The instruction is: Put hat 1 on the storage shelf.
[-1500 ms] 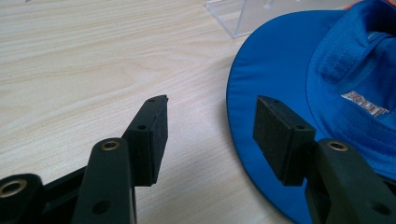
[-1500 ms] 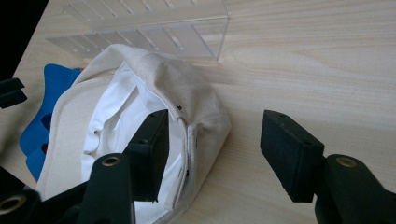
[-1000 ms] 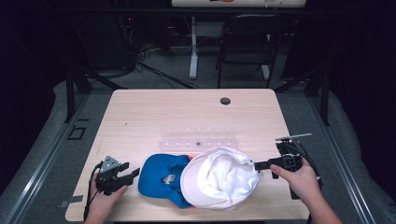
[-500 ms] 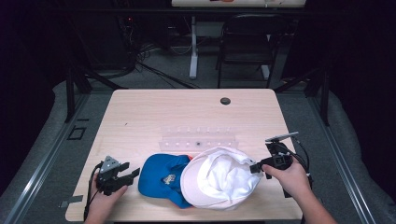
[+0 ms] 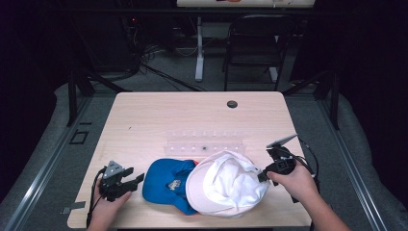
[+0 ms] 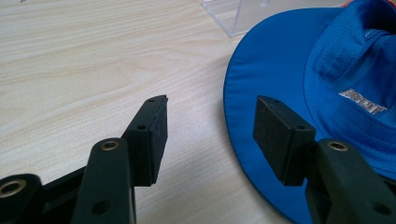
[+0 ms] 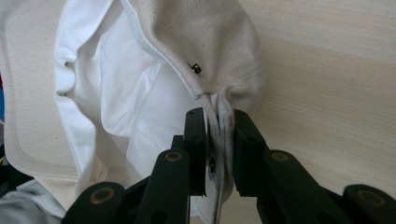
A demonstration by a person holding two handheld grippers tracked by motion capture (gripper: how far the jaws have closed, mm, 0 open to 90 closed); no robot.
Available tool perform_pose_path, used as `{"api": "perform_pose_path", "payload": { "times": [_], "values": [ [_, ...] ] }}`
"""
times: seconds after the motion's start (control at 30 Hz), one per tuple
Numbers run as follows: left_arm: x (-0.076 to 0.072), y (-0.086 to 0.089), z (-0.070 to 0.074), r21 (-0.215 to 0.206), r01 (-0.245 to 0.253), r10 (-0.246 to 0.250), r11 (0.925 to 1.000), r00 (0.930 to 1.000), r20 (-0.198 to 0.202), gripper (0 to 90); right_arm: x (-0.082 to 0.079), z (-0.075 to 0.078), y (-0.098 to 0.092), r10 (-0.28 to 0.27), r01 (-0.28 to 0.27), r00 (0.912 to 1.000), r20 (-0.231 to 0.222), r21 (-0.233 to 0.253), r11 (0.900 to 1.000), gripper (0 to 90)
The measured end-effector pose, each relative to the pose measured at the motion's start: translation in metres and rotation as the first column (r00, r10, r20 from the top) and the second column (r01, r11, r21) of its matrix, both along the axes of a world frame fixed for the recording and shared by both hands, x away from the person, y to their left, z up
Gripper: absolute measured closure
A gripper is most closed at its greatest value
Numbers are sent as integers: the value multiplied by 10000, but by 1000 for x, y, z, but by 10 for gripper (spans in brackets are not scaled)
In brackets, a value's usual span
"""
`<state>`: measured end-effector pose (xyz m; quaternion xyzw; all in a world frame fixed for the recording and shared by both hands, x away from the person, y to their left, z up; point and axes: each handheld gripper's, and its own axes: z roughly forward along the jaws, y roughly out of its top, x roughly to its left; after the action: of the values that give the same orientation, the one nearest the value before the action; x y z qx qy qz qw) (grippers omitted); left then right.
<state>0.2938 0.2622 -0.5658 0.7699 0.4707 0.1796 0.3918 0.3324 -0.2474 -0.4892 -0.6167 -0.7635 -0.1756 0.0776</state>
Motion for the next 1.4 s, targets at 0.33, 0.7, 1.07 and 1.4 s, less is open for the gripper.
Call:
{"api": "perform_pose_path", "payload": {
  "times": [0.33,0.7,1.07,1.4],
  "values": [
    [0,0,0,-73,-56,56,10000,10000,36,454,6,0,7,200,-241,9956,-917,-433,9988,811],
    [0,1,1,-52,-44,44,10000,10000,71,455,12,13,3,-83,123,9894,-1446,265,9996,817],
    [-1,0,1,-43,-24,25,10000,9999,100,454,13,45,3,-182,469,9787,-2044,1363,9896,818],
    [-1,0,1,-48,-21,21,10000,9999,106,455,14,59,10,-451,931,9766,-2101,2244,9700,819]
  ]
}}
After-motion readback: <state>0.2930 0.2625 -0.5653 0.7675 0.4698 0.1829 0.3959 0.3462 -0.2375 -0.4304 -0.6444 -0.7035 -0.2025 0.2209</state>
